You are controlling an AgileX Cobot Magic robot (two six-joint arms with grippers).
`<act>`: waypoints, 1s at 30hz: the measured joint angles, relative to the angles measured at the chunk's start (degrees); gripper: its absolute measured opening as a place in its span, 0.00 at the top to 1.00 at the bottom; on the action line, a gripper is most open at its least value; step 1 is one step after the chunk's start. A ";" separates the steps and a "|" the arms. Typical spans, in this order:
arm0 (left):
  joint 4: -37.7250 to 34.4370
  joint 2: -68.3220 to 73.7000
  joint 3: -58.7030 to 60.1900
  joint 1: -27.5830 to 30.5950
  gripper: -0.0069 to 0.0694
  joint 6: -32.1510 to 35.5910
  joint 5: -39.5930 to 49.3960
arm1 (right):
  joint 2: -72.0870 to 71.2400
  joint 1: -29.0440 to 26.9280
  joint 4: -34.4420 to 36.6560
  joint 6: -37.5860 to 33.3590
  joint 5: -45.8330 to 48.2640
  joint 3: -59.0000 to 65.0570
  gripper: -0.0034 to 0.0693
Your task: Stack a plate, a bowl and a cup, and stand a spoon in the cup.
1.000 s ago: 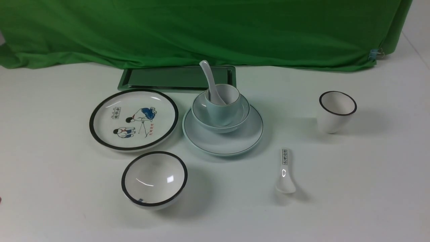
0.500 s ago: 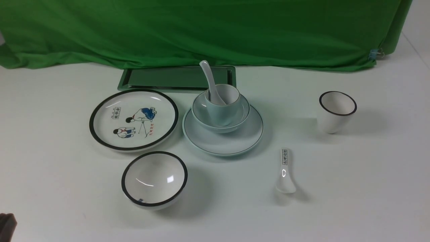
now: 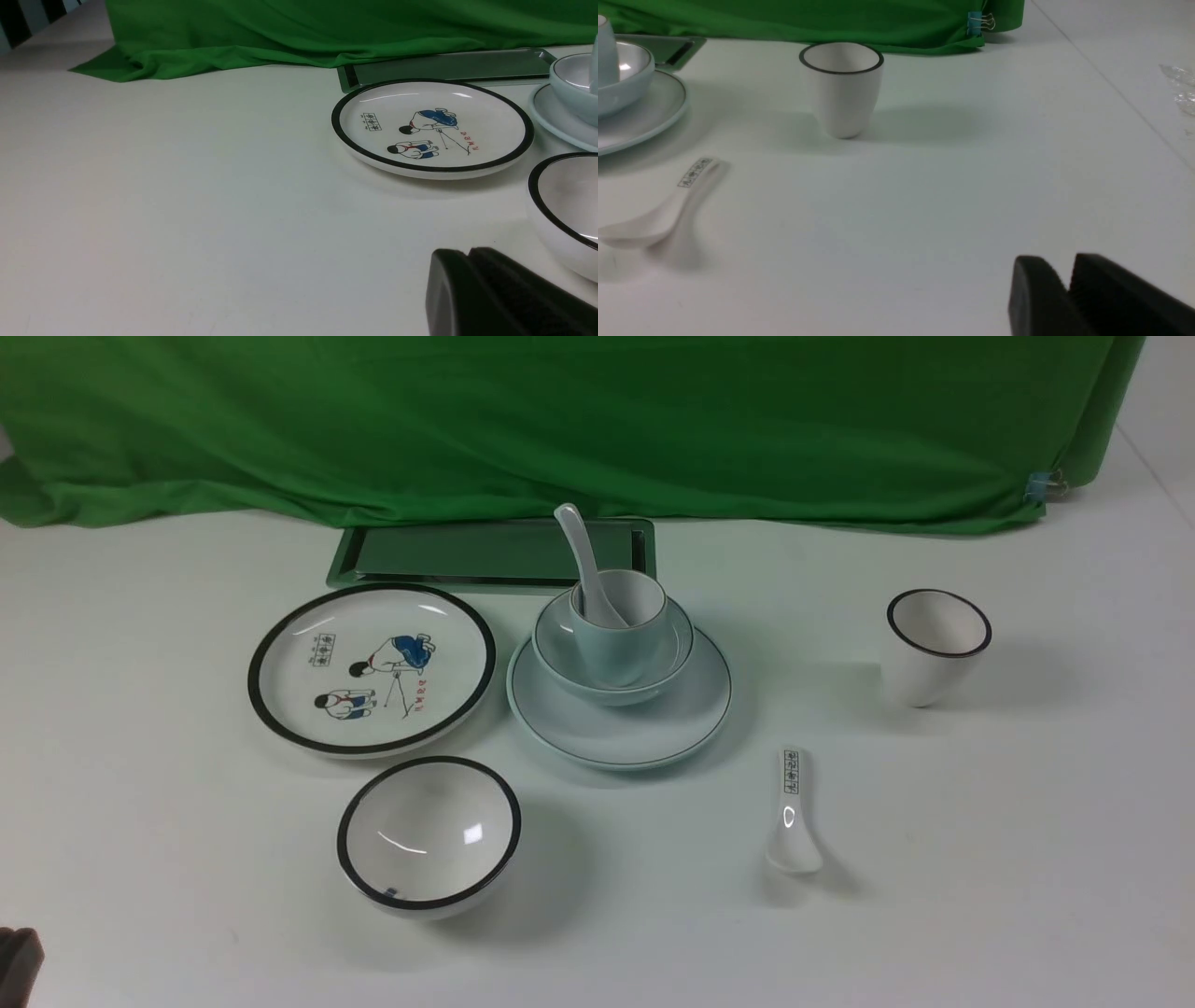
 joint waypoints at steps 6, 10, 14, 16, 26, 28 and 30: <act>0.00 0.00 0.00 0.00 0.95 0.11 0.00 | 0.00 0.00 0.00 0.00 0.00 0.00 0.72; 0.00 0.00 0.00 0.00 0.95 0.14 0.00 | 0.00 0.00 0.00 0.00 0.00 0.00 0.70; 0.00 0.00 0.00 0.00 0.95 0.26 0.00 | 0.00 0.00 0.00 0.00 0.00 0.00 0.69; 0.00 0.00 0.00 0.00 0.95 0.43 0.00 | 0.00 0.00 0.00 0.00 0.00 0.00 0.69; 0.00 0.00 0.00 0.00 0.95 0.55 0.00 | 0.00 0.00 -0.02 0.00 0.00 0.00 0.66; 0.00 0.00 0.00 0.00 0.95 0.55 0.00 | 0.00 0.00 -0.02 0.00 0.00 0.00 0.65; 0.00 0.00 0.00 0.00 0.95 0.55 0.00 | 0.00 0.00 -0.02 0.00 0.00 0.00 0.64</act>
